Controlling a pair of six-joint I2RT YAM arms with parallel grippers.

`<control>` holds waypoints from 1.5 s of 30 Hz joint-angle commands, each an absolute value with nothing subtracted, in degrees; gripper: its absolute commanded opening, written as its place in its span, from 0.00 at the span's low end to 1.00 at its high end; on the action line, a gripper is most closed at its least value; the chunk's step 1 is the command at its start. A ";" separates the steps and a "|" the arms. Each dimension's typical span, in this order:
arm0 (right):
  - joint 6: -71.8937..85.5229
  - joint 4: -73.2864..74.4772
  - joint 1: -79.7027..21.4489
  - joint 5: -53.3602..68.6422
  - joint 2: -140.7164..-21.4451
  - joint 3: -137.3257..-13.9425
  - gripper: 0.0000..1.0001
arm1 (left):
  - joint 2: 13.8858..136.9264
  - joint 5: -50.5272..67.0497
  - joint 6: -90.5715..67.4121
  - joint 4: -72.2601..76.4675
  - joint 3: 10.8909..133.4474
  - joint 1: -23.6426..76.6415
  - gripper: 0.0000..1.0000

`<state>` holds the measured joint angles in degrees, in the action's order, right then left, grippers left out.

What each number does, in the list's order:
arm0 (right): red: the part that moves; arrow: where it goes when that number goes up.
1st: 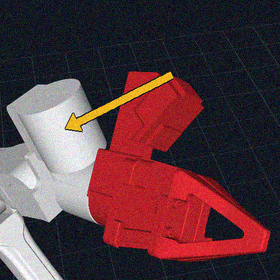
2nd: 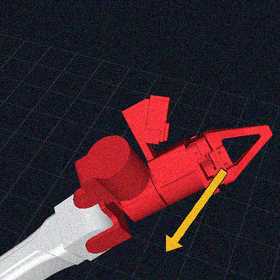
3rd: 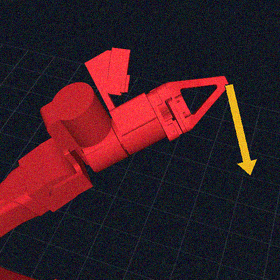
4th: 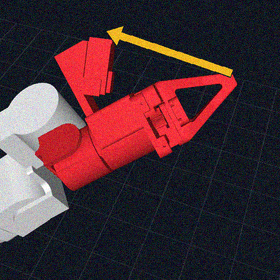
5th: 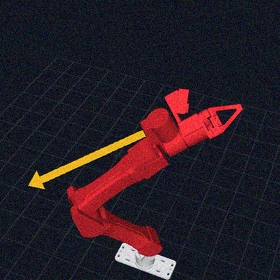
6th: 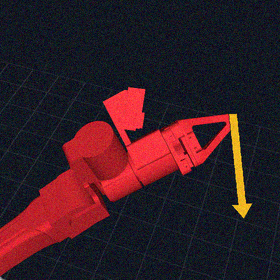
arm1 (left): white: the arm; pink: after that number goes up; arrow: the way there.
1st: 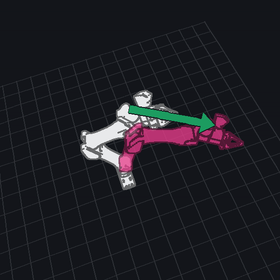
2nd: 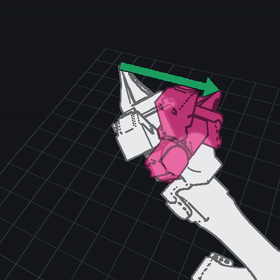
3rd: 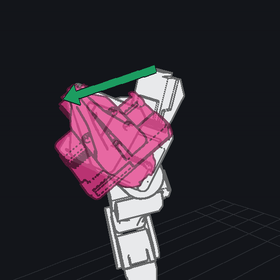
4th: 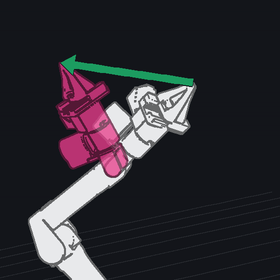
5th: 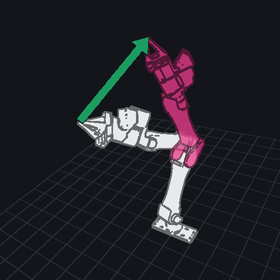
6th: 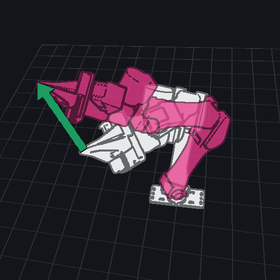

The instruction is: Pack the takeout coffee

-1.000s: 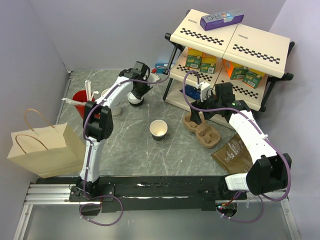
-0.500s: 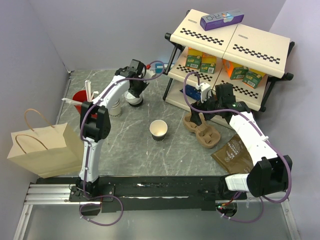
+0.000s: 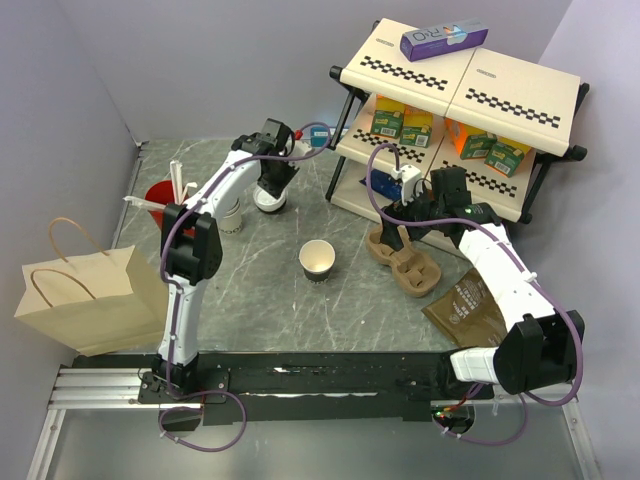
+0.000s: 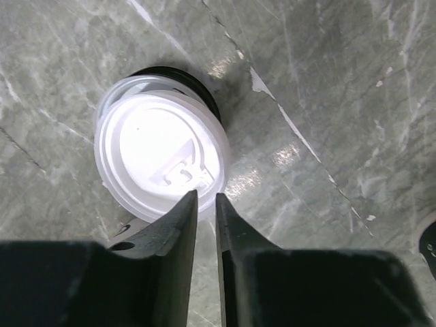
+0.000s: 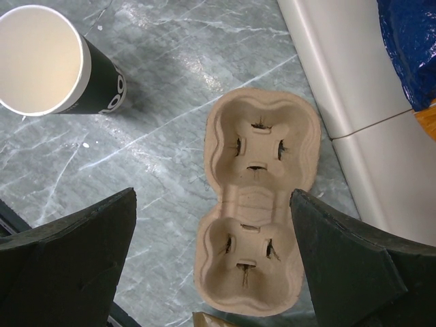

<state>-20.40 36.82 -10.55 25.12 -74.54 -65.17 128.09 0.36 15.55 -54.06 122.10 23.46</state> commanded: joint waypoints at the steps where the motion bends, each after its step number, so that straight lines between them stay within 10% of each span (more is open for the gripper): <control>1: -19.95 34.98 -10.20 26.46 -73.21 -65.21 1.00 | 125.07 4.21 16.17 -55.19 122.26 23.64 0.31; 45: -20.22 34.98 -10.28 26.01 -71.98 -63.81 1.00 | 130.61 5.19 16.96 -55.20 124.19 22.67 0.23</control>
